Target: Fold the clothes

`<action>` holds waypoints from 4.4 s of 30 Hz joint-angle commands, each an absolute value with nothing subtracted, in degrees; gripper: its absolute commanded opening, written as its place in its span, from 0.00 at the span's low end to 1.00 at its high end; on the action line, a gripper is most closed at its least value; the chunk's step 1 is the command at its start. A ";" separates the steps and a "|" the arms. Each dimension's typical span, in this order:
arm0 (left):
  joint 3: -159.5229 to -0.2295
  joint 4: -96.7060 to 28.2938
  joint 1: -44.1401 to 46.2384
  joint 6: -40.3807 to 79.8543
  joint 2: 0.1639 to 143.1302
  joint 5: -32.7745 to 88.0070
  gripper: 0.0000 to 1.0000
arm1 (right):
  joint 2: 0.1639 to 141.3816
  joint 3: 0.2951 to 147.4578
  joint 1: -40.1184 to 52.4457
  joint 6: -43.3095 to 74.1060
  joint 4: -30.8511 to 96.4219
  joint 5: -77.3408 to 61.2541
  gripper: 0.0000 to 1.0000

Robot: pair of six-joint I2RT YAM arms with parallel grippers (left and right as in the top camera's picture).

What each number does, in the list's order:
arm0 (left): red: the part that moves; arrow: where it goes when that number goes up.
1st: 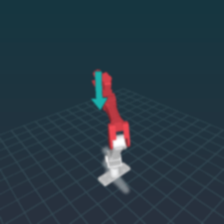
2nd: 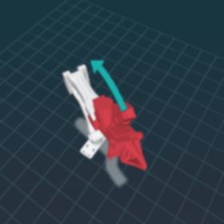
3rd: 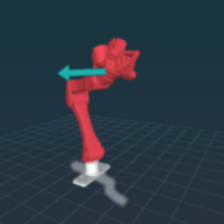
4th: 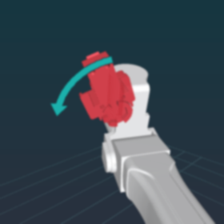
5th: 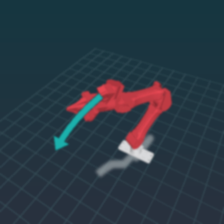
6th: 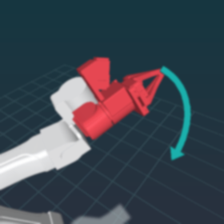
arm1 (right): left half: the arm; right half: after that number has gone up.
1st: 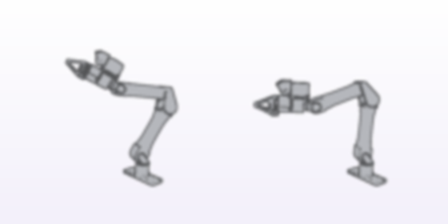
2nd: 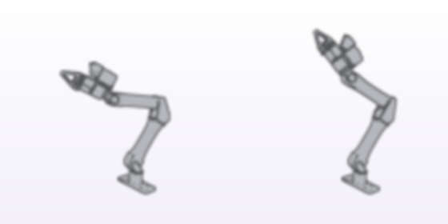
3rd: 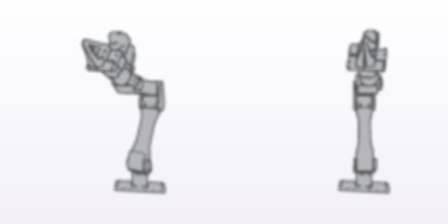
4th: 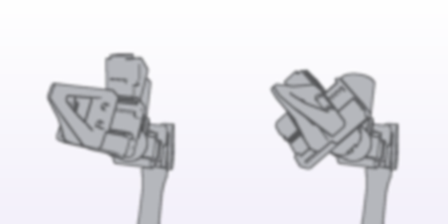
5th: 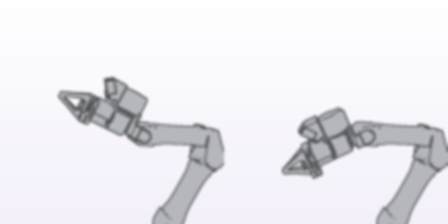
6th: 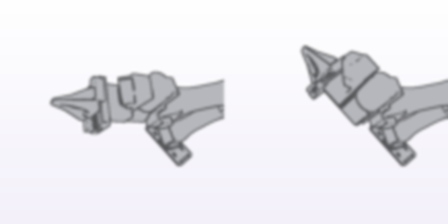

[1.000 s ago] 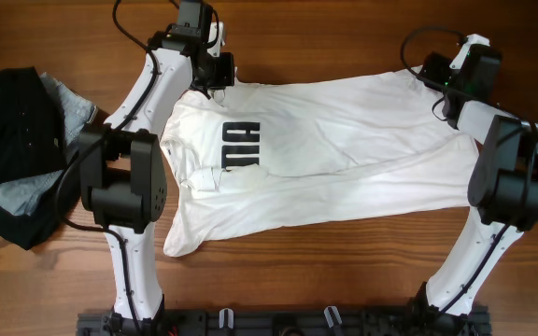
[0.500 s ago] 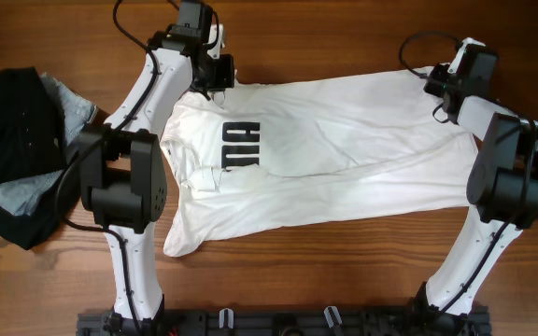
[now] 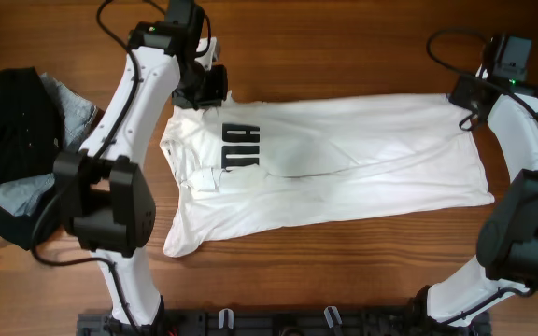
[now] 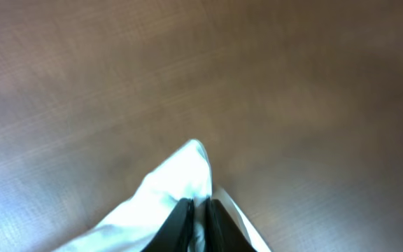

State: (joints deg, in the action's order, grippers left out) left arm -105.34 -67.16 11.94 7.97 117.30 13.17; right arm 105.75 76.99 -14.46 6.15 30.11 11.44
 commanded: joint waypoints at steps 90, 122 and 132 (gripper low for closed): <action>-105.21 -82.11 16.29 8.19 114.67 18.44 0.08 | 119.79 76.62 -12.60 3.03 24.69 3.44 0.04; -102.96 -96.53 27.73 16.10 104.25 10.28 0.04 | 105.54 77.87 -16.12 1.87 50.19 21.15 0.05; -101.47 -94.06 27.53 17.45 104.25 6.96 0.06 | 105.54 77.87 -16.95 5.08 53.89 24.86 0.11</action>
State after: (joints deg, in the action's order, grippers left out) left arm -103.24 -94.72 27.59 15.88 104.27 9.21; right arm 105.36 78.08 -16.47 3.79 53.65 22.59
